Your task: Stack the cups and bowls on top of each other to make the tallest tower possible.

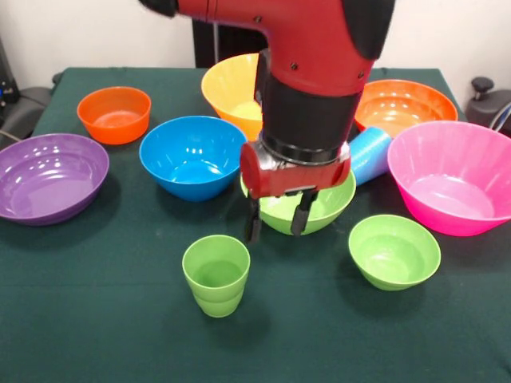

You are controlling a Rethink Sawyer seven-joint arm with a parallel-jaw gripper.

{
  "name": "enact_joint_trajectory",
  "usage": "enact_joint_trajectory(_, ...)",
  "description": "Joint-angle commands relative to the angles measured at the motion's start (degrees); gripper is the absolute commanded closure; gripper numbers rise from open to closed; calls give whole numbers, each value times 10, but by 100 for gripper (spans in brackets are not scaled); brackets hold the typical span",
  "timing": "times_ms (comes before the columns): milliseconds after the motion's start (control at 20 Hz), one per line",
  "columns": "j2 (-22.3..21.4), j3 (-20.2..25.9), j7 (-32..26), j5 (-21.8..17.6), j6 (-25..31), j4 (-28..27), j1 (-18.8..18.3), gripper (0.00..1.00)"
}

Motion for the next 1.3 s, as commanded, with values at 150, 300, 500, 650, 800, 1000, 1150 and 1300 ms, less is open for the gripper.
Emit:
enact_joint_trajectory(150,-29,3,38,-17,6,74,43,0)
enact_joint_trajectory(300,-21,-3,67,-15,-21,92,53,0)
enact_joint_trajectory(500,6,-4,91,-8,-50,90,62,0)
enact_joint_trajectory(650,30,-3,104,4,-59,78,65,0)
enact_joint_trajectory(800,45,-2,111,12,-76,76,66,0)
enact_joint_trajectory(1000,61,-6,113,23,-79,63,72,0)
enact_joint_trajectory(1150,77,-6,108,30,-81,42,73,0)
enact_joint_trajectory(1300,90,-3,101,36,-86,28,71,0)
